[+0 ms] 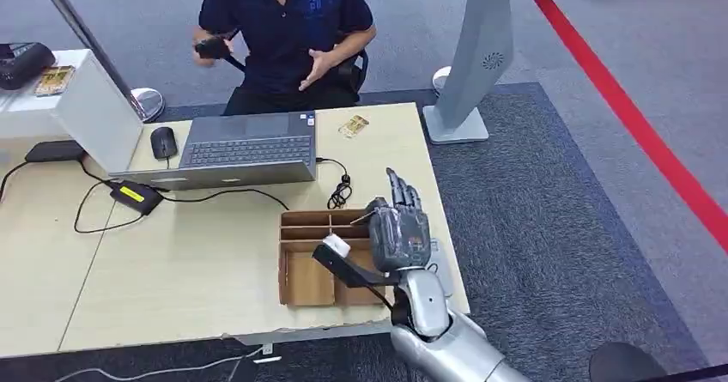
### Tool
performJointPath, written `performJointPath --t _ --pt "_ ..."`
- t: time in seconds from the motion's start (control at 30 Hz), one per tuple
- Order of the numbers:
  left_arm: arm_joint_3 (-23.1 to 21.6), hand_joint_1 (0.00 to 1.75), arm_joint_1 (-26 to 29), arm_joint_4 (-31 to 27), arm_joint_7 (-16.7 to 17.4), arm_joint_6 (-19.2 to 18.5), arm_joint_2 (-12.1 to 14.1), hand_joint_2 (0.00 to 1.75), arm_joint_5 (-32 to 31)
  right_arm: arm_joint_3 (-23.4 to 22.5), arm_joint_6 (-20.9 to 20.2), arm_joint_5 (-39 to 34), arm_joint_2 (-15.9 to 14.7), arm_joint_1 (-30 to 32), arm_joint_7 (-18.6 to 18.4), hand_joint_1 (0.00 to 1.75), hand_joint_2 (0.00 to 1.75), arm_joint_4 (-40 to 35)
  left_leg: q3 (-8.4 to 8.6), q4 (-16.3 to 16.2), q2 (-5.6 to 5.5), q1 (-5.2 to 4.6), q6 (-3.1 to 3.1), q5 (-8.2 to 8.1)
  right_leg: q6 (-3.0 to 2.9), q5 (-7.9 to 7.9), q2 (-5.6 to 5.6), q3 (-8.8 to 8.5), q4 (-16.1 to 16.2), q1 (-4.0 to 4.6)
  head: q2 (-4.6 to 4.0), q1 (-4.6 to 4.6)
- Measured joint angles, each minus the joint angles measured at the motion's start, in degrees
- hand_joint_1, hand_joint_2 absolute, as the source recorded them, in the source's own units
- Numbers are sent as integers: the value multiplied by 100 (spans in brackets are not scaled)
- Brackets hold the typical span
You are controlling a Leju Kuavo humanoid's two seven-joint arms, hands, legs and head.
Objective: Pass the card to the sensor for recognition and then transmit it.
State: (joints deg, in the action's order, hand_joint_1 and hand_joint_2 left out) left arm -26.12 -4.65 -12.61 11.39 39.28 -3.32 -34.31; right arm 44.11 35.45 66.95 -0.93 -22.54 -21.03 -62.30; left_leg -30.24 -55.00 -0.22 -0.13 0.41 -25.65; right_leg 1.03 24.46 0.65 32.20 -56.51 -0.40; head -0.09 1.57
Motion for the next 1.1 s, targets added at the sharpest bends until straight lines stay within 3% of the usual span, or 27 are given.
performJointPath --t 0.3,0.57,0.83,1.1 --pt "15 0 127 -4 15 2 11 0 -182 -683 424 1178 -506 367 -492 175 175 -2025 2 -1 0 -2 1 -1 0 0 0 1 5 -1 0 0" --pt "52 0 170 -11 -37 2 9 0 -354 -1388 483 1765 -831 802 -666 175 175 -3874 2 -1 -1 -1 0 -2 0 0 2 0 6 -1 0 0" --pt "127 0 169 -24 -79 2 4 0 -505 -1583 474 1776 -923 1035 -653 175 175 -4730 2 0 0 0 0 -2 0 0 2 -1 5 0 0 0" --pt "251 0 168 -57 -131 2 -39 0 -711 -1561 461 1474 -914 1020 -354 175 175 -5049 0 0 0 0 0 -2 0 0 1 -4 3 0 0 0"
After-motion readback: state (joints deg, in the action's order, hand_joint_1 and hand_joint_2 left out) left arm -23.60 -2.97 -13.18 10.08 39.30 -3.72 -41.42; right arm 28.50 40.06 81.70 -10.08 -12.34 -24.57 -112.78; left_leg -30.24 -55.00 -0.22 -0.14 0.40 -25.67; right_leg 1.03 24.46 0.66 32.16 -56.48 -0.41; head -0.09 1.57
